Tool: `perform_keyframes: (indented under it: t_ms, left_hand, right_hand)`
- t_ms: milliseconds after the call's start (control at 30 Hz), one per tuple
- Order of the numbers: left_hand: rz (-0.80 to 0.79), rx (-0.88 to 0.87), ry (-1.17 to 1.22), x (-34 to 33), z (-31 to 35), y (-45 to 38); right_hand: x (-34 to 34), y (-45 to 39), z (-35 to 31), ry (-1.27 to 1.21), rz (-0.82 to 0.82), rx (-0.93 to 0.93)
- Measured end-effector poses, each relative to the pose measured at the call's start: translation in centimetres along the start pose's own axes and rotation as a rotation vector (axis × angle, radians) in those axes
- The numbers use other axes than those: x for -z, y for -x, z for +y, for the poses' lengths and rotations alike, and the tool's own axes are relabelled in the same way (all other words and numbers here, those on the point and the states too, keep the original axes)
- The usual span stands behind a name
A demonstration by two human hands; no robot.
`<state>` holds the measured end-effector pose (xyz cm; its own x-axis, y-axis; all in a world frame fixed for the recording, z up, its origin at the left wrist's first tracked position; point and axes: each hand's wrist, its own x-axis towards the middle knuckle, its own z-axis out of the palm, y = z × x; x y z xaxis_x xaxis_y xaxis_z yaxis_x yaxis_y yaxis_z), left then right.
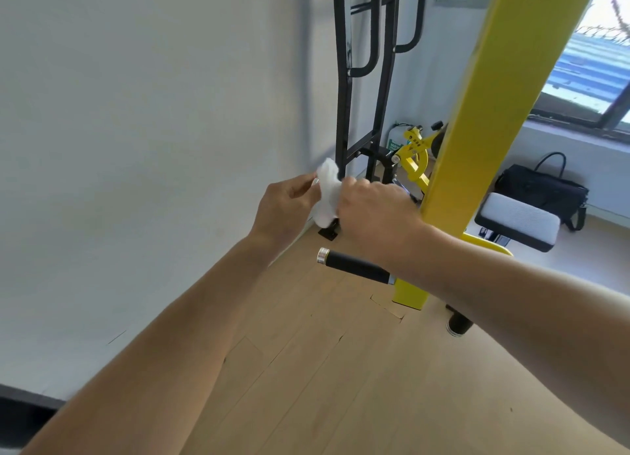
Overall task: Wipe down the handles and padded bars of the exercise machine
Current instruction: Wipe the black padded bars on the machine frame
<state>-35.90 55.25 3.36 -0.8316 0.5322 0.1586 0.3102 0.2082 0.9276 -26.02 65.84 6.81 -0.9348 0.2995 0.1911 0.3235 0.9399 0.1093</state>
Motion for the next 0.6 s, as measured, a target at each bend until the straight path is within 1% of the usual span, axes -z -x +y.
perform_keyframes:
  t_ms: [67, 133, 200, 333, 367, 400, 433, 533, 600]
  left_hand:
    - [-0.01, 0.007, -0.044, 0.1, 0.1, 0.1]
    - [-0.001, 0.033, -0.062, 0.4, 0.0, -0.1]
    - [-0.005, 0.053, -0.062, 0.6, -0.2, -0.3]
    - [0.003, 0.069, 0.042, 0.5, -0.4, -0.4]
    - [0.001, 0.063, 0.05, 0.4, -0.2, -0.3]
    - [0.005, 0.056, 0.047, 0.4, -0.1, -0.4]
    - [0.007, 0.048, 0.028, 0.5, -0.1, -0.5]
    - [-0.007, 0.034, -0.069, 0.8, -0.2, -0.5]
    - [-0.017, 0.04, -0.082, 0.9, -0.2, -0.3]
  right_hand:
    - [-1.0, -1.2, -0.6, -0.158, 0.032, 0.049]
    - [-1.5, -1.5, -1.0, -0.189, 0.058, 0.064]
    - [-1.1, -0.6, -0.4, -0.077, 0.042, 0.048]
    - [1.1, 1.6, 1.2, 0.331, -0.11, -0.015]
    - [1.3, 1.6, 1.1, 0.4, -0.118, -0.012]
    - [1.2, 1.4, 0.8, 0.415, -0.099, -0.008]
    - [1.0, 0.9, 0.4, 0.377, -0.06, 0.002]
    - [-0.2, -1.1, -1.2, 0.16, 0.074, 0.09]
    - [-0.5, -1.7, -1.5, 0.031, 0.063, 0.099]
